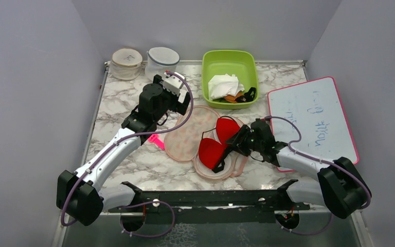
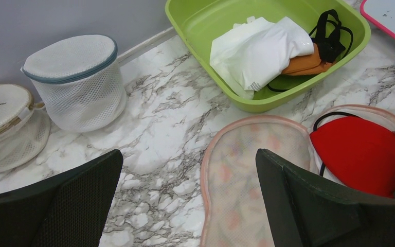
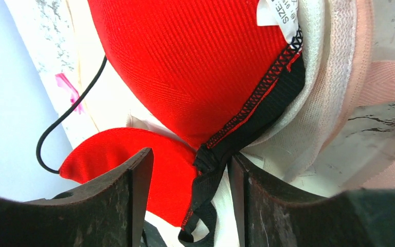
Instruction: Unzip the laundry bag and remove the bra
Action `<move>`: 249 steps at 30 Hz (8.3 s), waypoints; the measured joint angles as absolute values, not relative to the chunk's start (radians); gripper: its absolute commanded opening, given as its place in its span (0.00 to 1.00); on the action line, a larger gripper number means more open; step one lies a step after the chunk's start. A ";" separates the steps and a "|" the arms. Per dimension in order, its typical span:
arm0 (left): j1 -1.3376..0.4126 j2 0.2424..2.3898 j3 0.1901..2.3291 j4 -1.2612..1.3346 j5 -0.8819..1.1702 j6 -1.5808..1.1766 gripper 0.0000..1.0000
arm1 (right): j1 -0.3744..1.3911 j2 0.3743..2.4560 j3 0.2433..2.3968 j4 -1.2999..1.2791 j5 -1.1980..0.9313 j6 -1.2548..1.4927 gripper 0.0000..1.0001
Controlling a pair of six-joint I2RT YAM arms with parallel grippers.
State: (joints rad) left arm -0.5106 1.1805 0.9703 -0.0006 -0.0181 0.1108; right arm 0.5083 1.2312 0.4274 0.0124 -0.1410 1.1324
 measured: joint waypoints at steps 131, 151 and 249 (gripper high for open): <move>-0.511 1.235 0.970 -0.004 0.025 0.089 0.98 | 0.344 2.227 1.665 0.227 -0.195 0.135 0.30; -0.519 1.246 0.970 -0.014 0.025 0.091 0.99 | 0.247 1.540 1.025 0.163 -0.571 0.369 0.69; -0.367 1.545 0.988 -0.416 -0.039 0.038 0.00 | 0.249 1.097 0.473 0.525 -0.727 0.382 0.75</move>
